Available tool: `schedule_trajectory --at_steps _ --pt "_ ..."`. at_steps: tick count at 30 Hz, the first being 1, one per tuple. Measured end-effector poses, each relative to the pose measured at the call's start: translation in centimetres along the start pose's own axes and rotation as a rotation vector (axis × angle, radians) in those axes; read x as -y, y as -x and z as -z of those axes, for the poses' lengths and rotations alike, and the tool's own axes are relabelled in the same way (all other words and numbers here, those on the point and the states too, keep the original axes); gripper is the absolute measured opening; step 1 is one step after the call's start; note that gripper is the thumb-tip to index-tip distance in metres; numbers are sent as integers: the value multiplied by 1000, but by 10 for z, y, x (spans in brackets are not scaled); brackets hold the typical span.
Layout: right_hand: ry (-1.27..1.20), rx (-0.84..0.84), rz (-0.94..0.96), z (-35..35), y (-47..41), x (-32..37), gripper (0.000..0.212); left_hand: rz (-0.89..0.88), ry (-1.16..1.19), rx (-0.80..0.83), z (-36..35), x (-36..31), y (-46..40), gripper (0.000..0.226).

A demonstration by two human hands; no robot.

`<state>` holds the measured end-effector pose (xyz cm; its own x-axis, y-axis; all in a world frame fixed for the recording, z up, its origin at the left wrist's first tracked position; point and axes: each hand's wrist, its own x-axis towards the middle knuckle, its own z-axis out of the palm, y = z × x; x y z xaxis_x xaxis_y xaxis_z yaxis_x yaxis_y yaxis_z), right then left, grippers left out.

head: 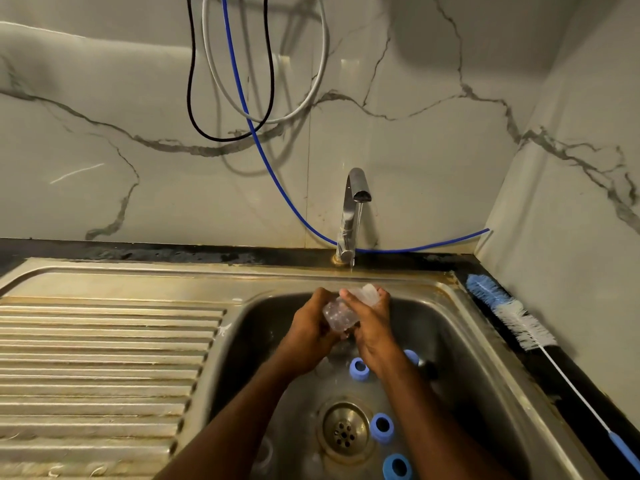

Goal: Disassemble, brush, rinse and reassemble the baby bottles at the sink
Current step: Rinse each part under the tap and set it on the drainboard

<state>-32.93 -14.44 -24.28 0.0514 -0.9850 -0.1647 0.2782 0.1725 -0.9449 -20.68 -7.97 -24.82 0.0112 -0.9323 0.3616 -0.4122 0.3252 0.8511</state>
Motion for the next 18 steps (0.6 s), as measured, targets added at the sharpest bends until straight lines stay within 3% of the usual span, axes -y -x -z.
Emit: schedule_trajectory --at_steps 5,8,14,18 --pt "-146 -1 -201 -14 7 -1 62 -75 -45 -70 15 1 4 35" --pt "-146 119 -185 -7 9 4 60 134 267 -26 21 3 7 28" --pt "-257 304 -124 -6 15 10 36 746 945 138 30 5 5 62" --pt "-320 318 -102 -6 15 11 50 759 1070 198 26 -4 2 63"
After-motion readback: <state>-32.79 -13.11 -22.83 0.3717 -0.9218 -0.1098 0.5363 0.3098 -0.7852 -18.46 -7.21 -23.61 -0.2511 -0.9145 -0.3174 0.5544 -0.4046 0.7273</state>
